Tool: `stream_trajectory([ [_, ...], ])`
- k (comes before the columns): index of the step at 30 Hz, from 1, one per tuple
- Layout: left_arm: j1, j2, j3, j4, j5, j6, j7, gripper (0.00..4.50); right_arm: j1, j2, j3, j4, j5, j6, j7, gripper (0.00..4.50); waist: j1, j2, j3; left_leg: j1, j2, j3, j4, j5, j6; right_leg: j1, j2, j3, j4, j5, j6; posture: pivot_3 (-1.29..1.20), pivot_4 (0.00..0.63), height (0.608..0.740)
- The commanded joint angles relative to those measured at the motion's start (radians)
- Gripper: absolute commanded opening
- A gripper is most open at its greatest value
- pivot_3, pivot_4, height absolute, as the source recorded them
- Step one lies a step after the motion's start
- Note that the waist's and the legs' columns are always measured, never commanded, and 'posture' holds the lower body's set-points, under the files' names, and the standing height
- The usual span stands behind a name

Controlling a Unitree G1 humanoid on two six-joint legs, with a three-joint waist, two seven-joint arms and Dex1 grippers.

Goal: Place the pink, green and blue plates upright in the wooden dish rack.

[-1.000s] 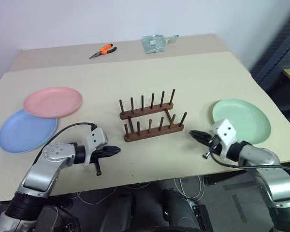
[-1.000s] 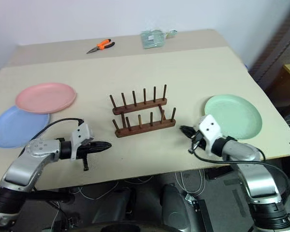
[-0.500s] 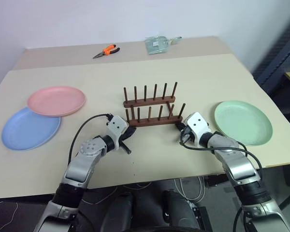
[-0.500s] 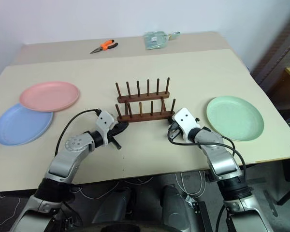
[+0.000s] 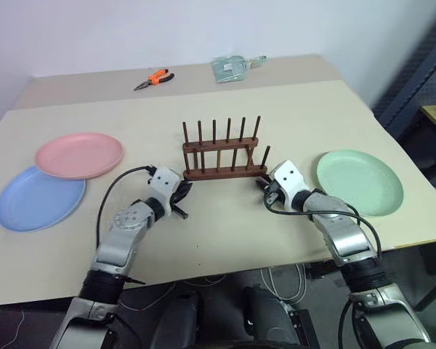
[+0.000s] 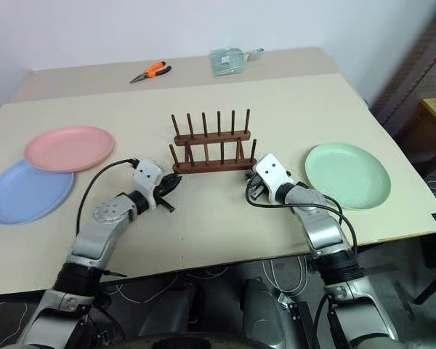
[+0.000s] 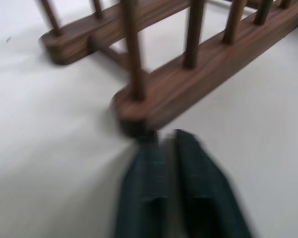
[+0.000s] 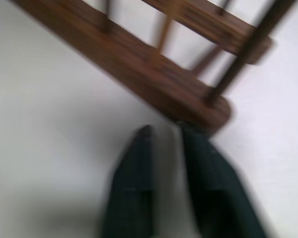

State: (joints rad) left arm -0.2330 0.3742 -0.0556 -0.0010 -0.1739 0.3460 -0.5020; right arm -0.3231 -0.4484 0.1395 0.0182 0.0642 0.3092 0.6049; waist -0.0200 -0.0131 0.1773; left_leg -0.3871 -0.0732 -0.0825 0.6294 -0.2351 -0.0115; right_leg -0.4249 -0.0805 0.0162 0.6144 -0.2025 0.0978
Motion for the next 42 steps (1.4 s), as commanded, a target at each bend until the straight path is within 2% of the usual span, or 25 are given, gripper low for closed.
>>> stream_trajectory([
  [1,0.038,0.026,0.167,-0.079,-0.126,0.064,-0.007,2.35,0.025,-0.031,-0.038,-0.199,0.099,0.049,0.084,2.82,0.000,0.000,0.001,-0.001,0.000,0.000,0.000,0.000,0.000,-0.001,0.000,0.000,0.000,0.000,0.000,0.00,0.150,0.739],
  [4,0.006,0.017,0.312,-0.119,-0.203,0.071,0.064,3.87,0.043,-0.047,-0.039,-0.294,0.137,0.081,0.111,4.34,0.007,-0.002,0.002,-0.003,0.001,-0.001,0.001,0.000,0.000,-0.002,0.000,-0.001,0.000,0.000,0.000,0.00,0.150,0.739],
  [5,-0.044,0.006,0.390,-0.112,-0.208,0.053,0.159,4.36,0.042,-0.051,-0.035,-0.320,0.147,0.089,0.121,4.41,0.008,-0.002,0.002,-0.003,0.001,-0.002,0.002,0.000,0.000,-0.002,0.000,-0.001,0.000,0.000,0.000,0.00,0.150,0.739],
  [8,-0.181,-0.019,0.560,-0.089,-0.160,0.029,0.469,4.36,0.024,-0.044,-0.020,-0.337,0.157,0.090,0.134,4.41,0.017,-0.011,0.006,-0.004,0.000,-0.004,0.003,0.000,0.000,-0.002,0.000,-0.003,0.000,0.000,0.001,0.00,0.150,0.739],
  [11,-0.240,-0.055,0.656,-0.078,-0.160,0.059,0.641,4.36,0.007,-0.033,-0.004,-0.309,0.148,0.077,0.135,4.41,0.019,-0.011,0.004,-0.004,-0.001,-0.001,0.003,-0.001,-0.003,-0.002,-0.001,-0.002,-0.001,0.000,0.001,0.00,0.150,0.739],
  [14,-0.244,-0.070,0.711,-0.082,-0.178,0.093,0.716,4.36,-0.005,-0.027,0.011,-0.287,0.138,0.061,0.140,4.41,0.020,-0.012,0.005,-0.004,-0.002,0.000,0.003,-0.003,-0.002,-0.002,-0.002,0.000,-0.002,0.001,0.003,0.00,0.150,0.739],
  [17,-0.243,-0.114,0.808,-0.106,-0.265,0.175,0.815,4.36,-0.008,-0.024,0.016,-0.282,0.138,0.056,0.141,4.41,0.025,-0.013,0.005,-0.004,-0.002,-0.002,0.003,-0.003,-0.002,-0.002,-0.001,-0.001,-0.001,0.001,0.003,0.00,0.150,0.739],
  [25,-0.273,-0.135,0.908,-0.046,-0.540,0.376,0.835,4.36,-0.006,-0.016,0.015,-0.296,0.133,0.038,0.123,4.41,0.029,-0.014,0.005,-0.004,-0.002,-0.001,0.004,-0.003,-0.003,-0.002,-0.001,-0.001,-0.001,0.001,0.003,0.00,0.150,0.739],
  [29,-0.293,-0.126,0.927,-0.001,-0.579,0.352,0.861,2.58,-0.002,-0.015,0.001,-0.300,0.127,0.033,0.097,4.41,0.028,-0.014,0.005,-0.004,-0.001,-0.001,0.003,-0.003,-0.003,-0.002,-0.001,-0.001,-0.001,0.001,0.003,0.00,0.150,0.739],
  [33,-0.310,-0.114,0.915,0.002,-0.625,0.322,0.823,0.53,0.009,-0.027,-0.026,-0.318,0.142,0.050,0.090,4.41,0.028,-0.014,0.005,-0.004,-0.001,-0.001,0.003,-0.003,-0.003,-0.002,0.000,-0.001,-0.001,0.001,0.003,0.00,0.150,0.739],
  [36,-0.301,-0.112,0.864,-0.065,-0.645,0.285,0.747,0.50,0.002,-0.044,-0.061,-0.345,0.163,0.078,0.091,4.46,0.029,-0.015,0.006,-0.004,-0.001,-0.001,0.003,-0.003,-0.003,-0.002,-0.001,-0.001,-0.001,0.001,0.003,0.00,0.150,0.739],
  [40,-0.282,-0.107,0.730,-0.178,-0.636,0.273,0.637,0.50,-0.037,-0.081,-0.081,-0.406,0.162,0.086,0.095,4.46,0.032,-0.015,0.006,-0.004,-0.001,-0.001,0.003,-0.003,-0.003,-0.002,-0.001,-0.001,-0.002,0.001,0.003,0.00,0.150,0.739],
  [42,-0.302,-0.119,0.639,-0.236,-0.631,0.283,0.609,0.50,-0.095,-0.093,-0.058,-0.414,0.113,0.033,0.088,4.46,0.031,-0.015,0.006,-0.004,-0.001,-0.001,0.003,-0.003,-0.003,-0.002,-0.001,-0.001,-0.002,0.001,0.003,0.00,0.150,0.739],
])
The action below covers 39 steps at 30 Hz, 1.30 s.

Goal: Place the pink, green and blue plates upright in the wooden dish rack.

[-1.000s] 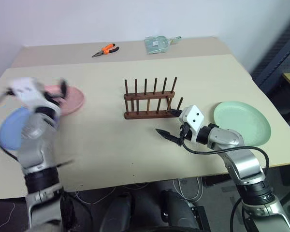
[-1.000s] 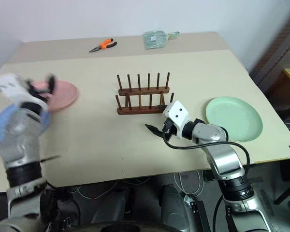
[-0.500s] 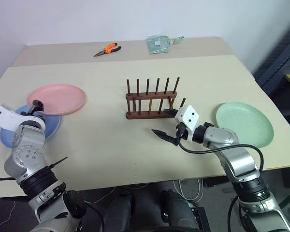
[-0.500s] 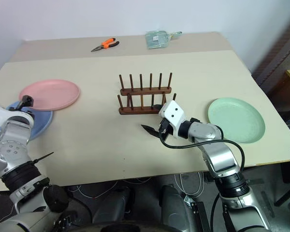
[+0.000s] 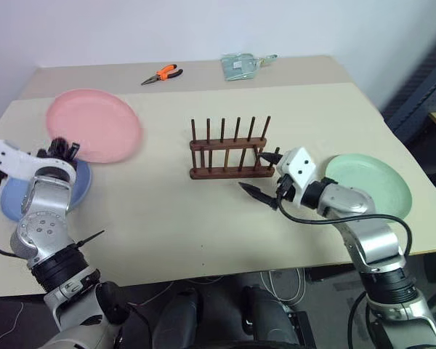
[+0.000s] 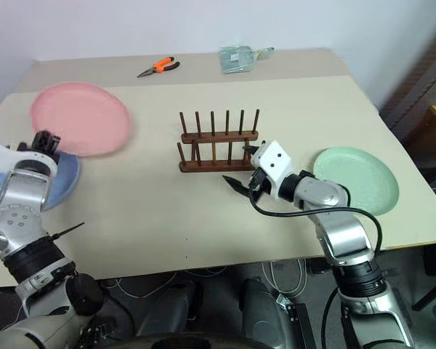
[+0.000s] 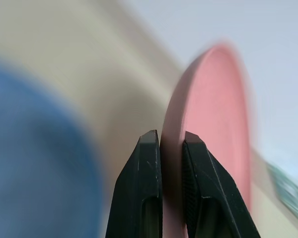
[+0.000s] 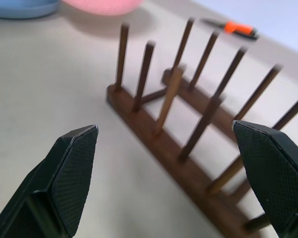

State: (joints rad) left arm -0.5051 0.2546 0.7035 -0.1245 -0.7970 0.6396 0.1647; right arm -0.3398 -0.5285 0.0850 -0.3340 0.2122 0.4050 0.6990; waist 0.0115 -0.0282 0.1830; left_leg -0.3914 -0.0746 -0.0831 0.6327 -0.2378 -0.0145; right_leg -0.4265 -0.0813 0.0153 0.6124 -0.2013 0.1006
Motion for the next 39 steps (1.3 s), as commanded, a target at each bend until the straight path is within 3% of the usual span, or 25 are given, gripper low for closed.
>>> stream_trajectory([
  [1,-0.039,-0.005,-0.158,-0.134,-0.004,-0.007,-0.066,0.50,-0.104,-0.017,0.009,-0.062,-0.059,-0.087,-0.009,4.46,0.000,0.000,0.000,0.000,0.000,0.000,0.000,0.000,0.000,0.000,0.000,0.000,0.000,0.000,0.000,0.00,0.150,0.739],
  [8,-0.165,-0.084,-0.454,-0.233,0.060,-0.003,-0.089,0.50,-0.353,-0.020,0.195,0.119,-0.398,-0.355,-0.073,4.46,-0.006,0.000,0.000,0.000,0.000,0.001,-0.001,0.000,0.000,0.000,0.000,0.000,-0.001,0.000,0.000,0.00,0.150,0.739],
  [13,-0.205,-0.170,-0.514,-0.248,0.043,-0.010,-0.066,0.50,-0.408,-0.021,0.271,0.256,-0.580,-0.462,-0.130,4.46,-0.007,0.000,0.000,0.000,0.000,0.001,-0.001,0.001,-0.001,0.000,0.000,0.001,-0.001,0.000,0.000,0.00,0.150,0.739],
  [16,-0.200,-0.189,-0.524,-0.250,0.043,-0.006,-0.065,0.49,-0.400,-0.027,0.277,0.288,-0.651,-0.483,-0.155,3.53,-0.007,0.000,0.000,0.000,0.000,0.001,-0.001,0.001,-0.001,0.000,0.001,0.001,-0.001,0.000,0.000,0.00,0.150,0.739],
  [22,-0.158,-0.191,-0.530,-0.226,0.060,-0.003,-0.073,0.49,-0.365,-0.004,0.250,0.273,-0.659,-0.480,-0.160,0.30,-0.006,0.000,0.000,0.000,0.000,0.001,-0.001,0.001,-0.001,0.000,0.001,0.001,-0.001,0.000,0.000,0.00,0.150,0.739],
  [23,-0.154,-0.190,-0.530,-0.223,0.064,-0.004,-0.074,0.49,-0.359,-0.003,0.243,0.267,-0.664,-0.479,-0.167,0.06,-0.006,0.000,0.000,0.000,0.000,0.001,-0.001,0.001,-0.001,0.000,0.001,0.001,-0.001,0.000,0.000,0.00,0.150,0.739],
  [27,-0.148,-0.185,-0.522,-0.196,0.097,-0.016,-0.066,0.49,-0.343,-0.013,0.174,0.233,-0.629,-0.452,-0.175,0.06,-0.003,0.000,0.000,0.000,0.000,0.001,-0.001,0.001,-0.001,0.000,0.001,0.001,-0.001,0.000,0.000,0.00,0.150,0.739],
  [28,-0.149,-0.184,-0.518,-0.187,0.105,-0.018,-0.063,0.49,-0.338,-0.014,0.145,0.218,-0.605,-0.436,-0.171,0.28,-0.002,0.000,0.000,0.000,0.000,0.001,-0.001,0.001,-0.001,0.000,0.001,0.001,-0.001,0.000,0.000,0.00,0.150,0.739],
  [30,-0.148,-0.182,-0.514,-0.166,0.124,-0.029,-0.065,0.49,-0.330,-0.025,0.071,0.172,-0.510,-0.425,-0.139,0.88,-0.001,0.000,0.000,0.000,0.000,0.001,-0.001,0.001,0.000,0.000,0.001,0.001,-0.001,0.000,0.000,0.00,0.150,0.739],
  [34,-0.151,-0.173,-0.530,-0.142,0.169,-0.051,-0.088,0.49,-0.284,-0.059,0.035,0.080,-0.383,-0.389,-0.023,2.85,-0.001,0.000,0.000,0.000,0.000,0.001,-0.001,0.001,0.000,0.000,0.001,0.001,-0.001,0.000,0.000,0.00,0.150,0.739],
  [39,-0.168,-0.187,-0.542,-0.124,0.196,-0.073,-0.110,0.49,-0.208,-0.064,0.076,-0.021,-0.324,-0.321,0.057,2.85,-0.003,0.000,0.001,0.000,0.000,0.001,-0.001,0.000,0.000,0.000,0.001,0.001,-0.001,0.000,0.000,0.00,0.150,0.739],
])
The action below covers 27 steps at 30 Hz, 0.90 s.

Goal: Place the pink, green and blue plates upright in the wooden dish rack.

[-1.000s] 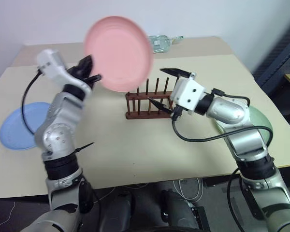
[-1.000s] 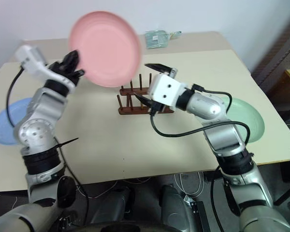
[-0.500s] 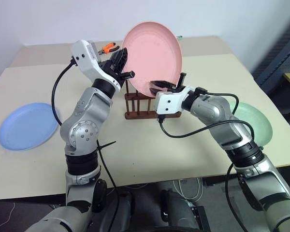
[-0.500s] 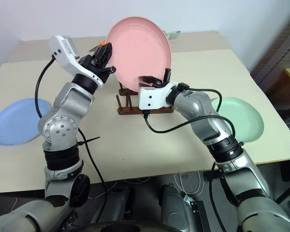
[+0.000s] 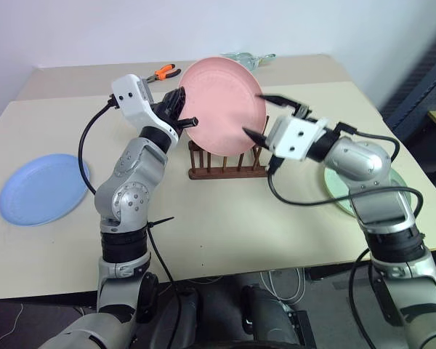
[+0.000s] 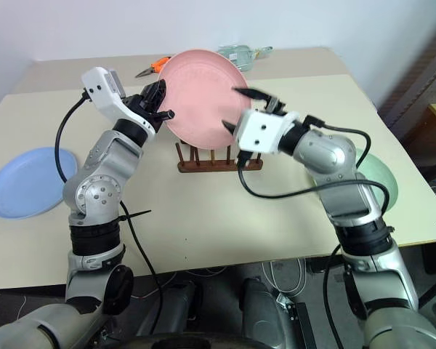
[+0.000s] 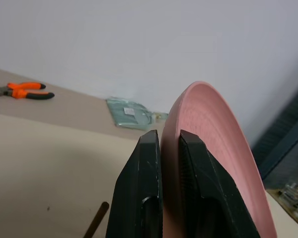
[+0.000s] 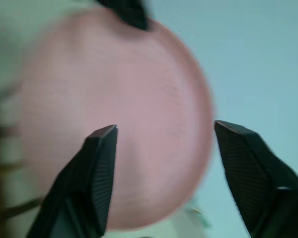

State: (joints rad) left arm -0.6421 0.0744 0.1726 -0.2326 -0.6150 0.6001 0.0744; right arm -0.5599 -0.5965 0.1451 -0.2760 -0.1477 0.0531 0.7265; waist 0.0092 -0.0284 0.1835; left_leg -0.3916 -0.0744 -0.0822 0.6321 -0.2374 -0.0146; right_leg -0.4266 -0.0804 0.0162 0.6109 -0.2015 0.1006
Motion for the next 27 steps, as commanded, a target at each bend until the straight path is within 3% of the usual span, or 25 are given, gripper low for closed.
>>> stream_trajectory([
  [1,-0.033,-0.011,-0.013,-0.016,0.016,-0.035,-0.022,0.49,0.022,0.010,0.030,-0.093,0.036,0.041,0.035,2.85,0.000,0.000,0.000,0.000,0.000,0.000,0.000,0.000,0.000,0.000,0.000,0.000,0.000,0.000,0.000,0.00,0.150,0.739],
  [9,-0.038,-0.043,-0.004,-0.044,0.006,-0.019,-0.021,0.49,-0.004,0.048,0.153,0.014,-0.187,-0.023,-0.085,2.85,0.002,0.000,0.000,0.000,0.000,0.000,0.000,0.000,0.000,0.000,0.000,0.000,0.000,0.000,0.000,0.00,0.150,0.739],
  [12,-0.033,-0.044,0.003,-0.056,0.003,-0.010,-0.016,0.49,-0.003,0.053,0.154,0.040,-0.214,-0.035,-0.105,1.94,0.002,0.000,0.000,0.000,0.000,0.000,0.000,0.000,0.000,0.000,0.000,0.000,0.000,0.000,0.000,0.00,0.150,0.739],
  [16,-0.025,-0.045,0.014,-0.067,-0.008,0.001,-0.010,0.49,-0.010,0.057,0.141,0.056,-0.233,-0.049,-0.124,0.05,0.001,0.000,0.000,0.000,0.000,0.000,0.000,0.000,0.000,0.000,0.000,0.000,0.000,0.000,0.000,0.00,0.150,0.739],
  [21,-0.025,-0.053,0.021,-0.068,-0.039,0.010,-0.014,0.49,-0.011,0.060,0.134,0.059,-0.243,-0.068,-0.131,0.05,0.001,0.000,0.000,0.000,0.000,0.000,0.000,0.000,0.000,0.000,0.000,0.000,0.000,0.000,0.000,0.00,0.150,0.739],
  [24,-0.030,-0.055,0.018,-0.067,-0.046,0.001,-0.023,1.37,-0.011,0.059,0.136,0.059,-0.255,-0.077,-0.133,0.00,0.002,0.000,0.000,0.000,0.000,0.000,0.000,0.000,0.000,0.000,0.000,0.000,0.000,0.000,0.000,0.00,0.150,0.739],
  [27,-0.054,-0.063,0.051,-0.074,-0.066,-0.041,-0.029,2.87,-0.010,0.048,0.139,0.063,-0.282,-0.090,-0.141,0.00,0.001,0.000,0.000,0.000,0.000,0.000,0.000,0.000,0.000,0.000,0.000,0.000,0.000,0.000,0.000,0.00,0.150,0.739],
])
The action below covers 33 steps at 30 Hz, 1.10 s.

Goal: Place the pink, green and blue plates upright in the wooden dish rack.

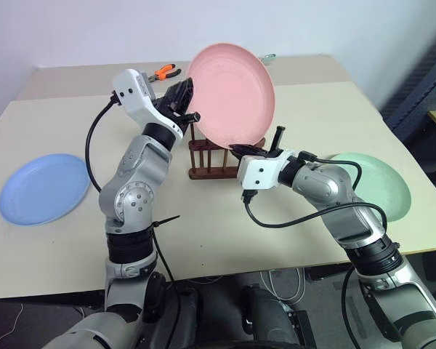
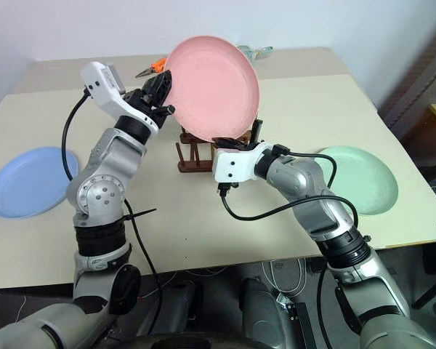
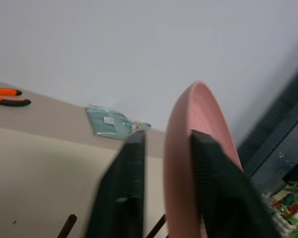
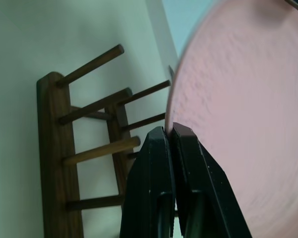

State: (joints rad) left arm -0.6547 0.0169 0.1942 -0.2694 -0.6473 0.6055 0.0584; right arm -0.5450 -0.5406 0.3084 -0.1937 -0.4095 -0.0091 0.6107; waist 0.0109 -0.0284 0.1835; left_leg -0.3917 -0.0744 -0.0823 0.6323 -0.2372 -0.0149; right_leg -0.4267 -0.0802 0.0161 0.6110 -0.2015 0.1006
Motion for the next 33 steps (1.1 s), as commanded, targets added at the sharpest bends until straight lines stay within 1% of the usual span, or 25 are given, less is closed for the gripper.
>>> stream_trajectory([
  [1,-0.064,-0.006,0.058,-0.037,-0.049,-0.075,-0.012,3.30,-0.026,-0.014,-0.025,-0.015,-0.028,-0.035,-0.027,0.00,-0.001,0.000,0.000,0.000,0.000,0.000,0.000,0.000,0.000,0.000,0.000,0.000,0.000,0.000,0.000,0.00,0.150,0.739],
  [2,-0.088,0.004,0.086,-0.032,-0.051,-0.104,-0.011,3.76,-0.028,-0.020,-0.027,-0.009,-0.037,-0.042,-0.030,0.00,-0.001,-0.001,0.001,0.000,0.000,0.000,0.000,0.000,0.000,0.000,0.000,0.000,0.000,0.000,0.000,0.00,0.150,0.739],
  [5,-0.130,0.072,0.133,-0.004,-0.012,-0.165,-0.023,3.76,-0.038,-0.040,-0.052,0.007,-0.039,-0.065,-0.041,0.00,-0.003,-0.001,0.001,0.000,0.000,0.000,0.000,0.000,0.000,0.000,0.000,0.000,0.000,0.000,0.000,0.00,0.150,0.739],
  [6,-0.125,0.110,0.135,0.011,0.021,-0.175,-0.027,3.76,-0.044,-0.045,-0.073,0.011,-0.020,-0.069,-0.044,0.00,-0.004,-0.001,0.001,0.000,0.000,0.000,0.000,0.000,0.000,0.000,0.000,0.000,0.000,0.000,0.000,0.00,0.150,0.739],
  [7,-0.114,0.150,0.130,0.027,0.060,-0.186,-0.037,3.76,-0.048,-0.043,-0.099,0.013,0.008,-0.071,-0.048,0.00,-0.005,0.000,0.001,0.000,0.000,0.000,0.000,0.000,0.000,0.000,0.000,0.000,0.000,0.000,0.000,0.00,0.150,0.739],
  [10,-0.029,0.293,0.099,0.074,0.193,-0.227,-0.093,3.76,-0.052,-0.011,-0.198,-0.017,0.175,-0.042,-0.020,0.00,-0.008,0.000,0.001,0.001,0.000,0.000,-0.001,0.000,0.000,0.000,0.001,0.000,0.000,0.000,0.000,0.00,0.150,0.739],
  [12,0.052,0.374,0.079,0.095,0.260,-0.260,-0.152,3.76,-0.052,0.020,-0.263,-0.060,0.329,0.035,0.017,0.00,-0.008,0.000,0.001,0.001,0.000,0.000,-0.001,0.000,0.000,0.000,0.001,0.000,0.000,0.000,0.000,0.00,0.150,0.739],
  [14,0.146,0.434,0.063,0.092,0.271,-0.271,-0.244,3.76,-0.056,0.073,-0.339,-0.125,0.544,0.199,0.044,0.00,-0.011,0.000,0.001,0.001,0.000,0.000,-0.001,0.000,0.000,0.000,0.001,0.000,0.000,0.000,0.000,0.00,0.150,0.739],
  [16,0.234,0.470,0.049,0.046,0.215,-0.244,-0.358,3.76,-0.065,0.117,-0.414,-0.190,0.777,0.366,0.048,0.00,-0.012,0.001,0.001,0.000,0.001,-0.001,-0.002,0.000,0.000,0.000,0.000,0.000,0.000,0.000,0.000,0.00,0.150,0.739],
  [18,0.316,0.505,0.022,-0.028,0.142,-0.186,-0.472,3.76,-0.064,0.134,-0.476,-0.240,1.001,0.509,0.049,0.00,-0.011,0.001,0.002,0.000,0.001,-0.002,-0.001,0.000,0.000,0.000,-0.001,0.000,0.000,0.000,-0.001,0.00,0.150,0.739],
  [20,0.390,0.546,-0.013,-0.118,0.060,-0.116,-0.579,3.76,-0.063,0.138,-0.515,-0.258,1.163,0.609,0.040,0.00,-0.008,0.002,0.002,0.000,0.001,-0.002,-0.001,-0.001,0.001,0.000,-0.002,0.000,0.000,-0.002,-0.004,0.00,0.150,0.739],
  [22,0.451,0.579,-0.041,-0.192,-0.020,-0.051,-0.659,3.76,-0.064,0.137,-0.539,-0.248,1.272,0.676,0.024,0.00,-0.009,0.003,0.003,0.000,0.001,-0.002,-0.001,-0.001,0.001,0.000,-0.003,0.001,-0.001,-0.002,-0.005,0.00,0.150,0.739],
  [24,0.498,0.608,-0.089,-0.252,-0.044,-0.012,-0.709,3.76,-0.065,0.132,-0.554,-0.221,1.343,0.718,0.015,0.00,-0.010,0.004,0.003,0.000,0.001,-0.002,-0.001,-0.001,0.001,0.000,-0.004,0.001,-0.001,-0.003,-0.005,0.00,0.150,0.739],
  [26,0.518,0.619,-0.135,-0.279,-0.032,0.005,-0.726,3.76,-0.065,0.121,-0.557,-0.197,1.366,0.732,0.015,0.00,-0.010,0.006,0.004,0.000,0.002,-0.001,-0.001,-0.001,0.001,0.000,-0.004,0.001,-0.001,-0.004,-0.007,0.00,0.150,0.739],
  [28,0.529,0.619,-0.193,-0.289,-0.002,0.006,-0.738,3.76,-0.069,0.109,-0.558,-0.155,1.367,0.730,0.025,0.00,-0.010,0.006,0.005,0.000,0.002,-0.001,-0.001,-0.001,0.001,0.000,-0.003,0.001,-0.001,-0.004,-0.007,0.00,0.150,0.739],
  [33,0.523,0.587,-0.272,-0.291,0.031,-0.003,-0.740,3.76,-0.073,0.076,-0.563,-0.045,1.347,0.706,0.073,0.00,-0.009,0.007,0.005,0.000,0.002,0.000,-0.001,-0.001,0.002,-0.001,-0.001,0.001,-0.001,-0.004,-0.007,0.00,0.150,0.739],
])
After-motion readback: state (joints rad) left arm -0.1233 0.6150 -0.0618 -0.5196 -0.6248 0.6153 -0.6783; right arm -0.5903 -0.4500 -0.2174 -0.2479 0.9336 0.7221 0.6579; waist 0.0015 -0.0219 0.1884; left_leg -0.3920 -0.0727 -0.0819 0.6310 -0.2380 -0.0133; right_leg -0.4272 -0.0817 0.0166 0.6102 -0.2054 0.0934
